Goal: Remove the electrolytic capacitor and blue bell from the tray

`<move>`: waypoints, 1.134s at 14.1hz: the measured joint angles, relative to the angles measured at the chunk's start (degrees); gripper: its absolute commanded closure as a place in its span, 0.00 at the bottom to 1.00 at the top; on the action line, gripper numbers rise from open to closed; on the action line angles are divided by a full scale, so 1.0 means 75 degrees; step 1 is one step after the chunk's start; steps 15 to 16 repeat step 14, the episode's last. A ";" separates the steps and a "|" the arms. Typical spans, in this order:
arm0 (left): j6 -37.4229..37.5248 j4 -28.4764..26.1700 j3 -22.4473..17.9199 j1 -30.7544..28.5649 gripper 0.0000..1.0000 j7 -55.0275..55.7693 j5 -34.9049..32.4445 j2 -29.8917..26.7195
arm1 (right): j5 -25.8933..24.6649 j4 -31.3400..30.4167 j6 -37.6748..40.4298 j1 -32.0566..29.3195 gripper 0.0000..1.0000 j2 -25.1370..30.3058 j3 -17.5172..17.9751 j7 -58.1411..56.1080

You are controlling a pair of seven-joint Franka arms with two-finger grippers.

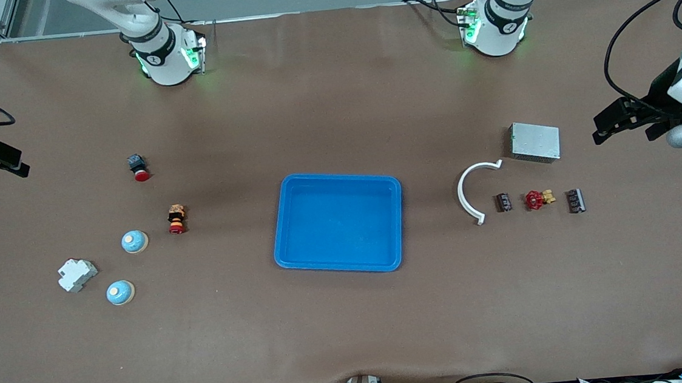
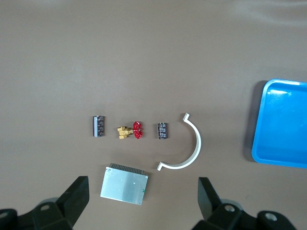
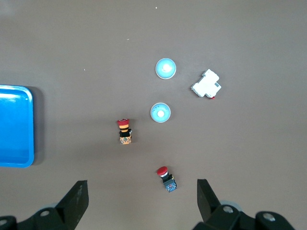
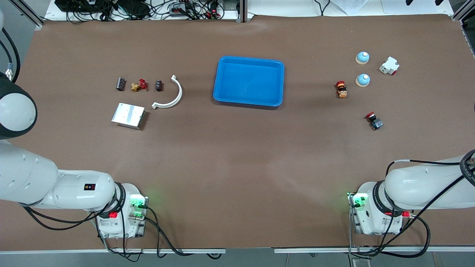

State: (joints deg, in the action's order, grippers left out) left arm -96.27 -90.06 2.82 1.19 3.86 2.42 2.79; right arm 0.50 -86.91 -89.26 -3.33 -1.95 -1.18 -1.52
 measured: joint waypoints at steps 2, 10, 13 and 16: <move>0.0001 0.0000 0.0000 0.0000 0.00 0.0001 0.0000 0.0015 | -0.0011 0.0000 0.0016 -0.0006 0.00 0.0000 -0.0009 0.0000; 0.0002 0.0000 -0.0003 -0.0003 0.00 0.0016 0.0000 0.0054 | -0.0012 0.0000 0.0122 -0.0006 0.00 0.0000 -0.0007 0.0002; 0.0002 0.0000 -0.0004 -0.0010 0.00 0.0016 0.0000 0.0054 | -0.0012 0.0000 0.0122 -0.0006 0.00 0.0000 -0.0005 0.0002; 0.0002 0.0000 -0.0004 -0.0011 0.00 0.0016 0.0000 0.0054 | -0.0012 0.0000 0.0122 -0.0006 0.00 0.0000 -0.0002 0.0002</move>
